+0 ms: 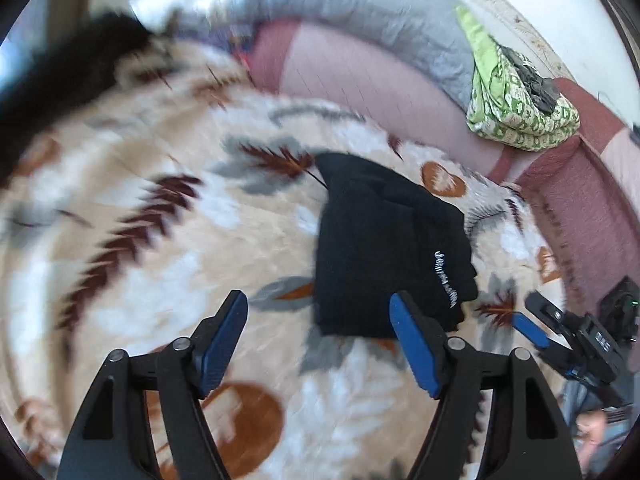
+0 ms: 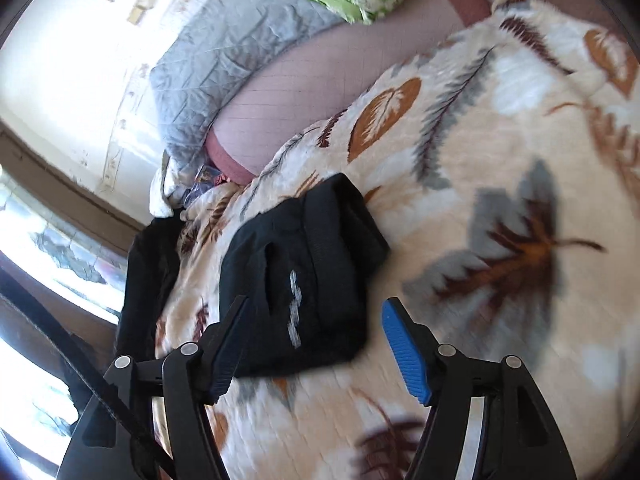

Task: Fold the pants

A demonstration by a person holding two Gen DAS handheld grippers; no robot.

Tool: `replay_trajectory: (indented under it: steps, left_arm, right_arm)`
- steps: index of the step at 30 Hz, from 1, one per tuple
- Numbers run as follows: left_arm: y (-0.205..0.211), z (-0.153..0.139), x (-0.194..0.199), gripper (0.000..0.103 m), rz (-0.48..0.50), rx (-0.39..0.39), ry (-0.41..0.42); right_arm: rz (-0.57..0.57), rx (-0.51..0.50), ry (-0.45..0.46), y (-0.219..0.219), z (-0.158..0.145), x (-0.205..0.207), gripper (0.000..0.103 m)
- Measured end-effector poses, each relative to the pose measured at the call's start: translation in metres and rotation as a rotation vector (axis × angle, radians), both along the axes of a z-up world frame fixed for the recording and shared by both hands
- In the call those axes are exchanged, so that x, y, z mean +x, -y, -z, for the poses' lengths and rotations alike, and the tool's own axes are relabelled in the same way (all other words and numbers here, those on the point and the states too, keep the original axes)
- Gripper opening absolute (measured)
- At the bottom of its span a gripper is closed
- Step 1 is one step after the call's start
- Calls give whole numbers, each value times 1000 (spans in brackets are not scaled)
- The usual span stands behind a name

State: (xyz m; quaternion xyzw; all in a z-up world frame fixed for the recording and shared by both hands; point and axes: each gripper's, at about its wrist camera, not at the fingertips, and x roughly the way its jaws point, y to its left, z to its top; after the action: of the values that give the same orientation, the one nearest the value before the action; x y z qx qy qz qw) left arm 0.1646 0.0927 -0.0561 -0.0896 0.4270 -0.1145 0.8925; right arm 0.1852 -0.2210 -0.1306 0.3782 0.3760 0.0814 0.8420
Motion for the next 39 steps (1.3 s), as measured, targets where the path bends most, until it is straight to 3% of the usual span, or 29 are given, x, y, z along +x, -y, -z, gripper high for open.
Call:
replay_trajectory:
  steps: [4, 7, 12, 15, 17, 22, 26, 39]
  left_arm:
    - [-7, -25, -55, 86, -129, 107, 193]
    - [-13, -46, -102, 103, -241, 178, 404]
    - [-10, -77, -153, 103, -290, 184, 626]
    - [-5, -81, -159, 103, -231, 176, 582]
    - [1, -75, -154, 103, -161, 173, 497]
    - [13, -32, -139, 103, -135, 227, 264]
    - [20, -4, -140, 103, -93, 246, 149]
    - [29, 16, -134, 103, -50, 274, 54]
  right_arm:
    - [20, -112, 7, -5, -3, -47, 73]
    - [47, -155, 14, -13, -5, -73, 73]
    - [93, -281, 63, -32, -12, -107, 77]
    - [85, -320, 68, -46, -10, -116, 77]
    - [61, -343, 65, -57, -6, -119, 77]
    - [36, -391, 51, -71, 0, -126, 78]
    - [49, -431, 54, -72, 0, -129, 80]
    - [64, -533, 24, -77, 6, -126, 82]
